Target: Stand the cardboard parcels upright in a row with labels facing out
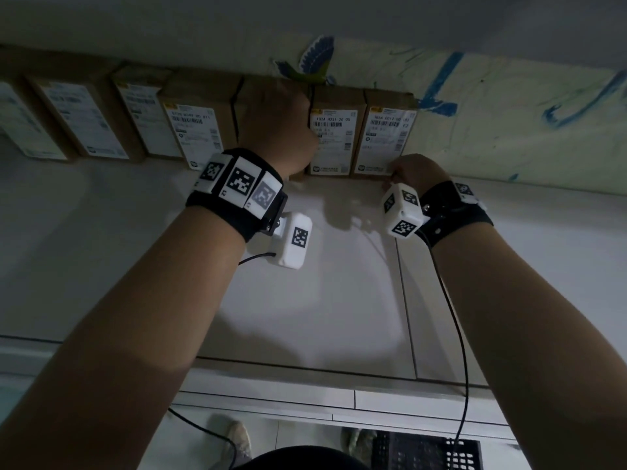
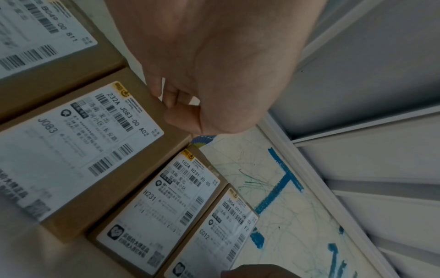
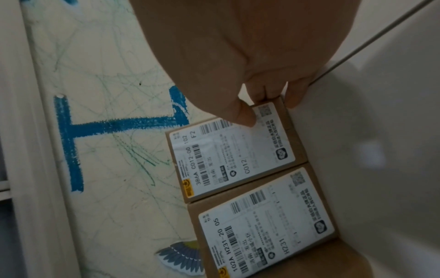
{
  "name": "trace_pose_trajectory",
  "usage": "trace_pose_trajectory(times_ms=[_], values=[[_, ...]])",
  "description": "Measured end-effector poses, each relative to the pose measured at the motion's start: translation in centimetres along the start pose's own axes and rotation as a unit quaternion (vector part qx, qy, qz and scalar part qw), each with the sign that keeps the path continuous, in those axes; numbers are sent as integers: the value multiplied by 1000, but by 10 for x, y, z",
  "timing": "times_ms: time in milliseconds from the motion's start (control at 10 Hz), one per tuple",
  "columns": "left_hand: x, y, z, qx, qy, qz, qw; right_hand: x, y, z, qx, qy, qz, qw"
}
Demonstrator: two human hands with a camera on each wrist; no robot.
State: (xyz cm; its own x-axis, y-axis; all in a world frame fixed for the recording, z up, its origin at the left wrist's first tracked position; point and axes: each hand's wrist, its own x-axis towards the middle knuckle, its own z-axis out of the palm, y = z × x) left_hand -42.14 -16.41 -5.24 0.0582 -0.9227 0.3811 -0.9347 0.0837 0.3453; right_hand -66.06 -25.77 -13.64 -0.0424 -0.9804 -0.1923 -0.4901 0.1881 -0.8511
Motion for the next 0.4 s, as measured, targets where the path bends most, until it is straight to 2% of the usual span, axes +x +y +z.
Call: trace_pose_trajectory(times_ms=[100, 200, 300, 400], values=[[-3, 3, -7, 6, -14, -16, 1000, -9, -12, 5, 80, -5, 5, 997], [-5, 5, -20, -16, -43, 6, 999, -16, -13, 7, 70, 12, -13, 997], [-14, -2, -24, -47, -75, -15, 996, -29, -18, 3, 81, 4, -1, 997], [-29, -12, -26, -69, -67, -71, 993, -18, -13, 5, 174, -12, 35, 984]])
